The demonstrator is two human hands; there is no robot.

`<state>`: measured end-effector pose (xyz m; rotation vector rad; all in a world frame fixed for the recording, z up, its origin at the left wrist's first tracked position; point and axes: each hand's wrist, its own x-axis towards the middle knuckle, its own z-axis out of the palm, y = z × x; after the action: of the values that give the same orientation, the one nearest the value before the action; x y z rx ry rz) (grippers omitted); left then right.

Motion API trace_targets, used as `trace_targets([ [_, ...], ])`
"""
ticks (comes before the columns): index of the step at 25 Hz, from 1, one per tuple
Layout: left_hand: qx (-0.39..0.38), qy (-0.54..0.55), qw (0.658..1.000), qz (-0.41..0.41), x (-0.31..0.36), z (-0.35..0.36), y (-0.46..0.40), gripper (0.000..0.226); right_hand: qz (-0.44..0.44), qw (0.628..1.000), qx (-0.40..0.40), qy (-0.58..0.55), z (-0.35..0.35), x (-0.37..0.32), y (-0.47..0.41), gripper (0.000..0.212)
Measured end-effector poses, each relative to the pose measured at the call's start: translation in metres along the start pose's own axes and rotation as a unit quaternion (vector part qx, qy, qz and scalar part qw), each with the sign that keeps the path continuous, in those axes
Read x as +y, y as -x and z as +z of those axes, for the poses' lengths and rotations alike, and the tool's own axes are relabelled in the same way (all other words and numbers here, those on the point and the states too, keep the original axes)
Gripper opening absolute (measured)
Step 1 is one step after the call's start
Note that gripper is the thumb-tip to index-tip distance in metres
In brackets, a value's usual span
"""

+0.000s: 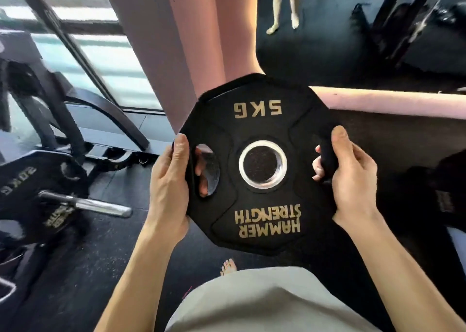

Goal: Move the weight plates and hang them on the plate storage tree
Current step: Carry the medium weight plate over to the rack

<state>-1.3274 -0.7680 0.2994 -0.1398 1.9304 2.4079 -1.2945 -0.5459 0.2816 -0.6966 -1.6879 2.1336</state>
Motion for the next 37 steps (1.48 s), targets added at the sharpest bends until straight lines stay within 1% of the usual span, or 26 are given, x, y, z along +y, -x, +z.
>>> trace_targets([
  [3, -0.047, -0.003, 0.999, -0.021, 0.013, 0.013, -0.077, 0.037, -0.009, 0.999, 0.043, -0.023, 0.029, -0.004, -0.049, 0.041],
  [7, -0.118, -0.011, 0.992, -0.033, 0.008, 0.049, -0.172, 0.038, -0.035, 0.992, 0.11, -0.04, 0.042, -0.008, -0.121, 0.04],
  [10, -0.166, -0.025, 0.985, -0.034, 0.001, 0.097, -0.235, 0.039, -0.043, 0.984, 0.165, -0.056, 0.036, -0.015, -0.178, 0.036],
  [13, -0.187, -0.031, 0.981, -0.048, -0.006, 0.146, -0.289, 0.042, -0.044, 0.975, 0.208, -0.065, 0.027, -0.03, -0.222, 0.033],
  [15, -0.216, -0.048, 0.973, -0.064, -0.015, 0.184, -0.324, 0.044, -0.047, 0.964, 0.255, -0.059, 0.015, -0.038, -0.249, 0.037],
  [17, -0.274, -0.056, 0.958, -0.07, -0.019, 0.226, -0.35, 0.037, -0.065, 0.951, 0.298, -0.056, 0.0, -0.048, -0.269, 0.042],
  [20, -0.353, -0.074, 0.93, -0.072, -0.027, 0.289, -0.377, 0.037, -0.084, 0.921, 0.375, -0.059, -0.024, -0.06, -0.293, 0.047],
  [23, -0.425, -0.085, 0.896, -0.093, -0.035, 0.356, -0.399, 0.035, -0.094, 0.891, 0.44, -0.063, -0.048, -0.07, -0.317, 0.061],
  [24, -0.448, -0.087, 0.884, -0.098, -0.04, 0.381, -0.407, 0.035, -0.098, 0.877, 0.467, -0.064, -0.056, -0.074, -0.326, 0.059],
  [27, -0.512, -0.09, 0.845, -0.124, -0.049, 0.454, -0.427, 0.044, -0.118, 0.829, 0.541, -0.075, -0.078, -0.085, -0.354, 0.04],
  [29, -0.548, -0.099, 0.82, -0.132, -0.053, 0.494, -0.438, 0.047, -0.123, 0.797, 0.586, -0.083, -0.086, -0.094, -0.368, 0.039],
  [32, -0.646, -0.083, 0.749, -0.121, -0.063, 0.571, -0.45, 0.051, -0.145, 0.732, 0.658, -0.096, -0.105, -0.114, -0.39, 0.038],
  [35, -0.707, -0.072, 0.694, -0.116, -0.066, 0.64, -0.441, 0.062, -0.164, 0.678, 0.709, -0.103, -0.13, -0.136, -0.403, 0.039],
  [37, -0.731, -0.054, 0.672, -0.106, -0.064, 0.677, -0.428, 0.059, -0.18, 0.655, 0.727, -0.103, -0.15, -0.154, -0.408, 0.039],
])
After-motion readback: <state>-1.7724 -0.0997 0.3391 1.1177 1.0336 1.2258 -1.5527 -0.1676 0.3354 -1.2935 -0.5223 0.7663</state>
